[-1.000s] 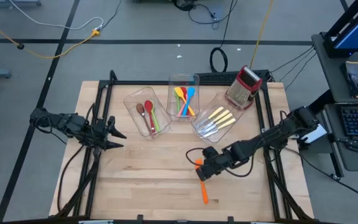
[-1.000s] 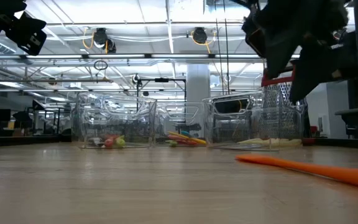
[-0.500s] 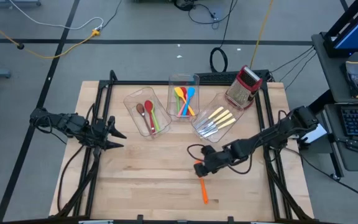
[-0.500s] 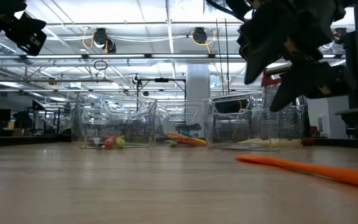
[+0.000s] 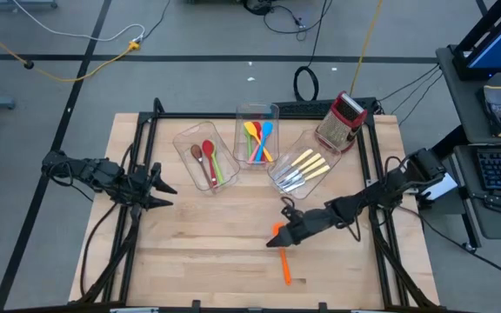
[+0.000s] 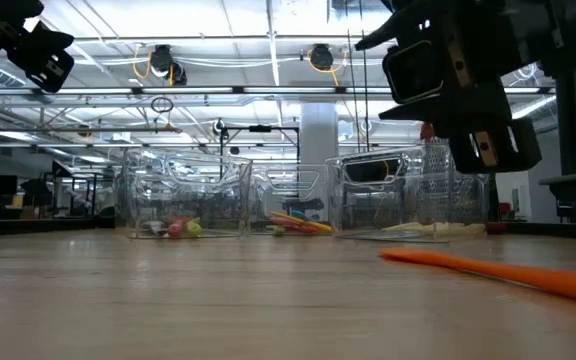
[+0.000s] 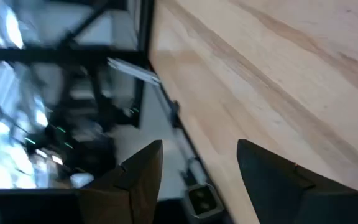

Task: Pick & Place Kitchen Items
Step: Put the orange spatula into the middle transparent bin

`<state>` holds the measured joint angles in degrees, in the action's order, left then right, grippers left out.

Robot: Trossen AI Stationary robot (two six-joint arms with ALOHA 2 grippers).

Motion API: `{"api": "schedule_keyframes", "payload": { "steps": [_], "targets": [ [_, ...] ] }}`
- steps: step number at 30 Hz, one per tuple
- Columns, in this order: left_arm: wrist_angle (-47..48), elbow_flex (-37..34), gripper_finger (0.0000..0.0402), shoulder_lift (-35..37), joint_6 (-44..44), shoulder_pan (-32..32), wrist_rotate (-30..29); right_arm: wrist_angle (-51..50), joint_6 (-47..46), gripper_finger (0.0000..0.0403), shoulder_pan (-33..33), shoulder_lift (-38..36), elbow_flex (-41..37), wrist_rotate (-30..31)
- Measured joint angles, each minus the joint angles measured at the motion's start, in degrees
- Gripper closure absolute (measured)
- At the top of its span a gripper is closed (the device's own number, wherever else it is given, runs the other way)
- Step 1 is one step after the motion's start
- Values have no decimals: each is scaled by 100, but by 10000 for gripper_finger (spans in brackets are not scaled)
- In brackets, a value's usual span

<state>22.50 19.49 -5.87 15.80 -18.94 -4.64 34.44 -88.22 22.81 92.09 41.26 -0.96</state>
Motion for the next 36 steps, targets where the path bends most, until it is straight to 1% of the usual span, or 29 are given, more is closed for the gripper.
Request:
{"api": "schedule_keyframes", "payload": {
  "steps": [2,4,6,10,14,18,21,23,25,28,36],
  "targets": [
    [0,0,222,0,2,0,0,298,-275,202,-33,0,-125,-13],
    [-2,0,222,0,1,0,-1,271,-237,200,-72,0,-136,-249],
    [-2,0,222,0,-20,0,-10,38,-277,200,-64,-2,-136,-370],
    [14,2,222,0,-24,1,-173,-691,-352,201,-56,-2,-97,-387],
    [55,2,222,0,47,0,-193,-2032,-132,201,-61,-2,341,-491],
    [127,4,222,0,113,0,-200,-4030,296,202,-57,-2,1202,-499],
    [138,7,222,0,124,0,-200,-5465,529,202,-70,-2,1864,-316],
    [140,7,222,0,122,0,-198,-6012,630,202,-103,-7,2205,-155],
    [141,7,222,0,122,0,-198,-6164,653,202,-151,-7,2380,48],
    [142,7,222,0,130,0,-198,-6079,703,202,-244,-7,2468,216],
    [144,7,222,0,149,0,-195,-6132,927,202,-418,-4,2469,249]
  ]
}}
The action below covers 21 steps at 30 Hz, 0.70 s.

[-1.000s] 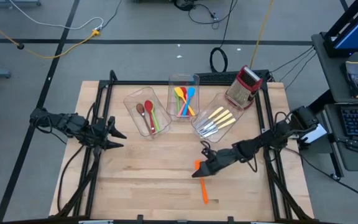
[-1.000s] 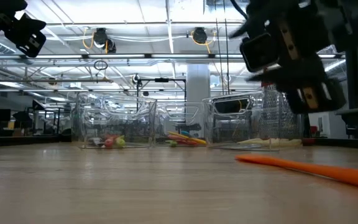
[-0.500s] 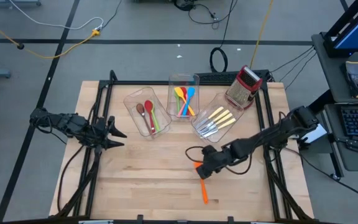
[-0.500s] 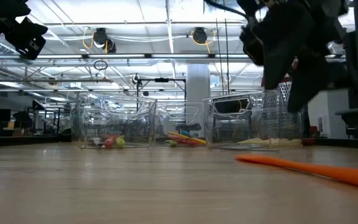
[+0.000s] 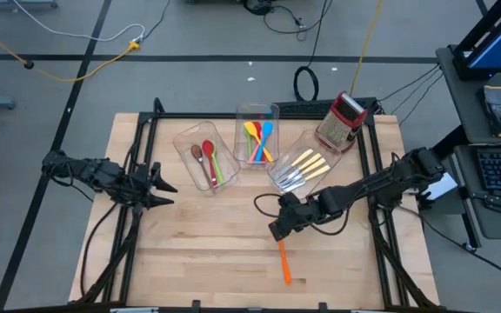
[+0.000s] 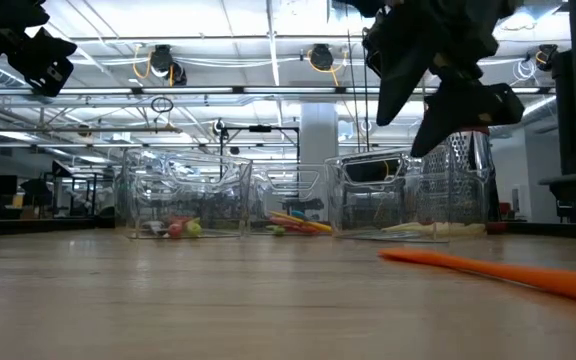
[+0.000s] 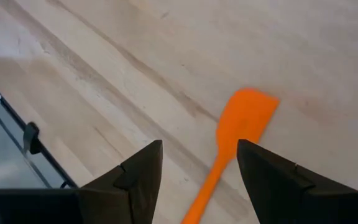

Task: Pick & Place Kitchen Items
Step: Put the orange spatula into the middle transparent bin

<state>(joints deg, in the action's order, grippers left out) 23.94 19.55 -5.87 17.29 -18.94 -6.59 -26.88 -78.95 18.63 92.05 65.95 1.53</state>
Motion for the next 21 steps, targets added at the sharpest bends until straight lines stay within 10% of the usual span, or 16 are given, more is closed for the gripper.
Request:
{"api": "schedule_keyframes", "payload": {
  "steps": [21],
  "targets": [
    [173,0,222,-11,284,0,168,-257,618,202,71,1789,815,-317]
  ]
}}
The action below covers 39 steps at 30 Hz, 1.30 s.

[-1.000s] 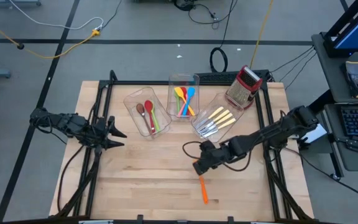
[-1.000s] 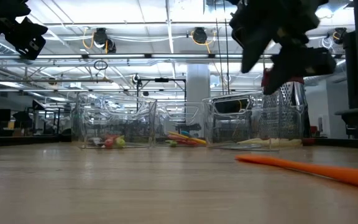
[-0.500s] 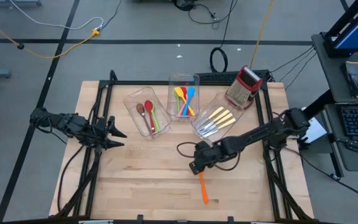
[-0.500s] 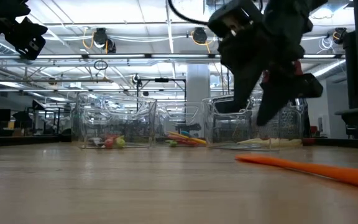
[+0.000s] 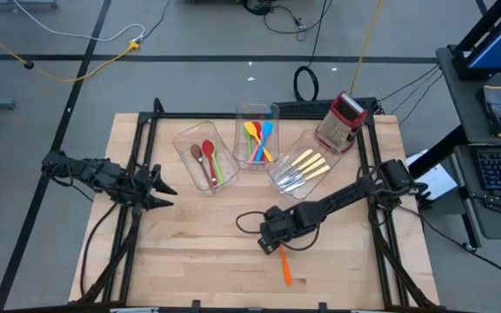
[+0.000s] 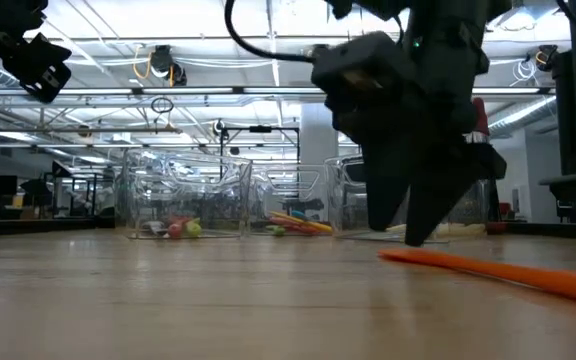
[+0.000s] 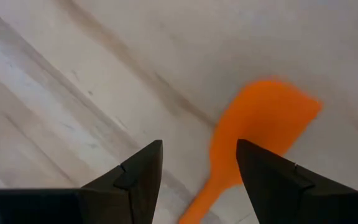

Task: Pick & Place Kitchen Items
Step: Put the orange spatula into the middle transparent bin

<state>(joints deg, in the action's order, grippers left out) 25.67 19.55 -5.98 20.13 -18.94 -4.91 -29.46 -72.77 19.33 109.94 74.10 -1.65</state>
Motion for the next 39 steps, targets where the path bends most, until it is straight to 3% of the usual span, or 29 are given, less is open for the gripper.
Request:
{"api": "schedule_keyframes", "payload": {
  "steps": [26,39],
  "targets": [
    [135,0,222,0,166,0,37,229,8,196,-10,84,-17,16],
    [133,0,222,0,172,0,35,186,631,199,-291,88,-22,-485]
  ]
}}
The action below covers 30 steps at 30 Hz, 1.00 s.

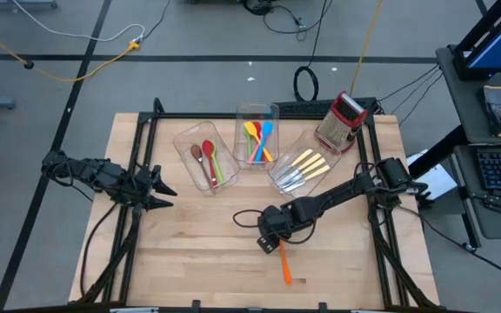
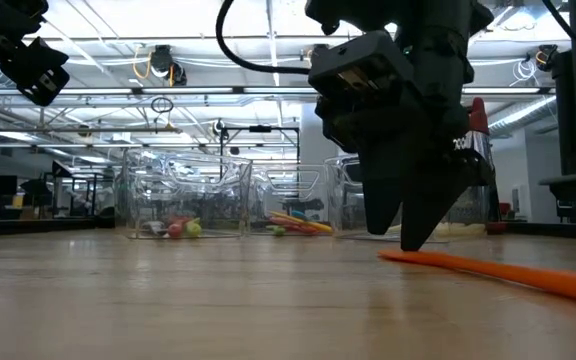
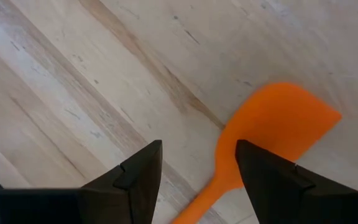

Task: Pick & Place Kitchen Items
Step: Put the orange spatula into the middle transparent bin

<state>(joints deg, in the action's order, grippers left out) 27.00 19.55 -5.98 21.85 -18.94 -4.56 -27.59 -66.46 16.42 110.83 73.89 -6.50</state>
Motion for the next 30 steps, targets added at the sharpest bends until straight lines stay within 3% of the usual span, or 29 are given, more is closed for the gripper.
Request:
{"api": "schedule_keyframes", "payload": {
  "steps": [4,14,30],
  "targets": [
    [0,0,222,0,-7,0,-2,-82,-121,202,-61,0,0,-105],
    [4,-2,222,2,-31,0,-7,-829,-183,215,-82,-341,-28,284],
    [-24,-7,222,2,119,0,-155,-766,-5,215,-71,-358,-30,68]
  ]
}}
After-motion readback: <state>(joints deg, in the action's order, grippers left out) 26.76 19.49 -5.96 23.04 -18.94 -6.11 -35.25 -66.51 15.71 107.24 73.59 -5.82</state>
